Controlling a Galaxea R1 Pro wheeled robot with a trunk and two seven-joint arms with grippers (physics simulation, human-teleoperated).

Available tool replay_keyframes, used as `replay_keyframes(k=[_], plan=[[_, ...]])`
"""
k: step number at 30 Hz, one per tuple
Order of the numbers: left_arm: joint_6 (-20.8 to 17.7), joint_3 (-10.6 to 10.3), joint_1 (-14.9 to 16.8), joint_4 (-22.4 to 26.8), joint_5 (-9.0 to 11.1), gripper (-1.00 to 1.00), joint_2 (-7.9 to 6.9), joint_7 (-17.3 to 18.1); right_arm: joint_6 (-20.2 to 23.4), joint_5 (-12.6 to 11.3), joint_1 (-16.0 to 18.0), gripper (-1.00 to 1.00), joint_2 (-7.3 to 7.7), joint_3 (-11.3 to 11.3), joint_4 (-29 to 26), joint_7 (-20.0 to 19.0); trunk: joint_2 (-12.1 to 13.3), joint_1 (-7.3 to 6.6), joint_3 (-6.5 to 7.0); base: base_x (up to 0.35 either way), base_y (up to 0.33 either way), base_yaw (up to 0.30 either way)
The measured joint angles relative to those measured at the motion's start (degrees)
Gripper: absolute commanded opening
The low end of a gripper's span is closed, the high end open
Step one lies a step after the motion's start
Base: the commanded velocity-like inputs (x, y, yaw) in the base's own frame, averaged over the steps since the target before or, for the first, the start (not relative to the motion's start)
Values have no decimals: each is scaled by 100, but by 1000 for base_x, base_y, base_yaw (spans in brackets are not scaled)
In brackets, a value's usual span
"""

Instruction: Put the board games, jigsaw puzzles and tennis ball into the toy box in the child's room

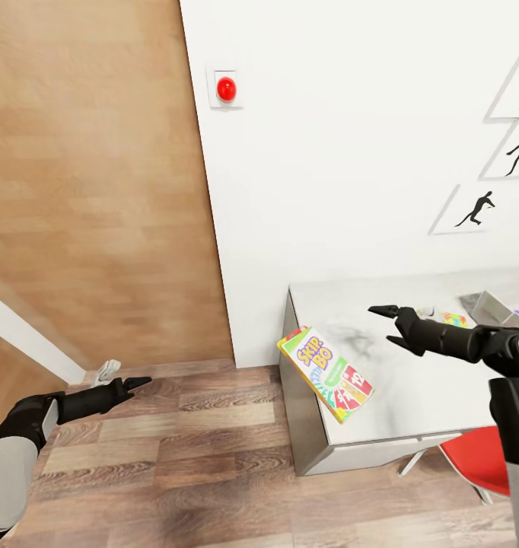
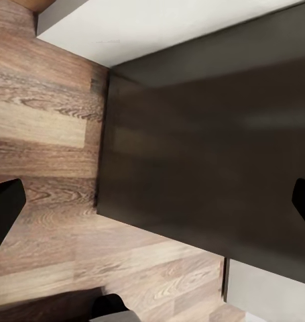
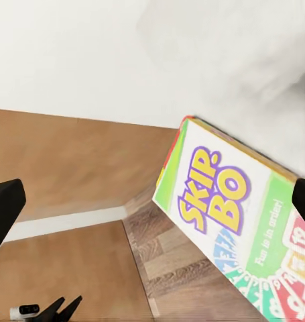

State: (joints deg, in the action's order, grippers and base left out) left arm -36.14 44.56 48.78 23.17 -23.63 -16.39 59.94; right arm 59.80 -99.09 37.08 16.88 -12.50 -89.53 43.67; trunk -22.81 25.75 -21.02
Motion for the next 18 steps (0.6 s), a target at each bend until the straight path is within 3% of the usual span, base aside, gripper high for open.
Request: replay_keyframes(k=[11,17,18], plan=[[22,5,0,0,0,100,1,-3,1,60,-329,100,180,561,7,-183,0,0,0,0,0,0],[28,5,0,0,0,100,1,-3,4,255,-359,100,208,835,180,-725,0,0,0,0,0,0],[29,4,0,0,-1,100,1,0,4,661,-363,100,219,952,339,-1362,0,0,0,0,0,0]])
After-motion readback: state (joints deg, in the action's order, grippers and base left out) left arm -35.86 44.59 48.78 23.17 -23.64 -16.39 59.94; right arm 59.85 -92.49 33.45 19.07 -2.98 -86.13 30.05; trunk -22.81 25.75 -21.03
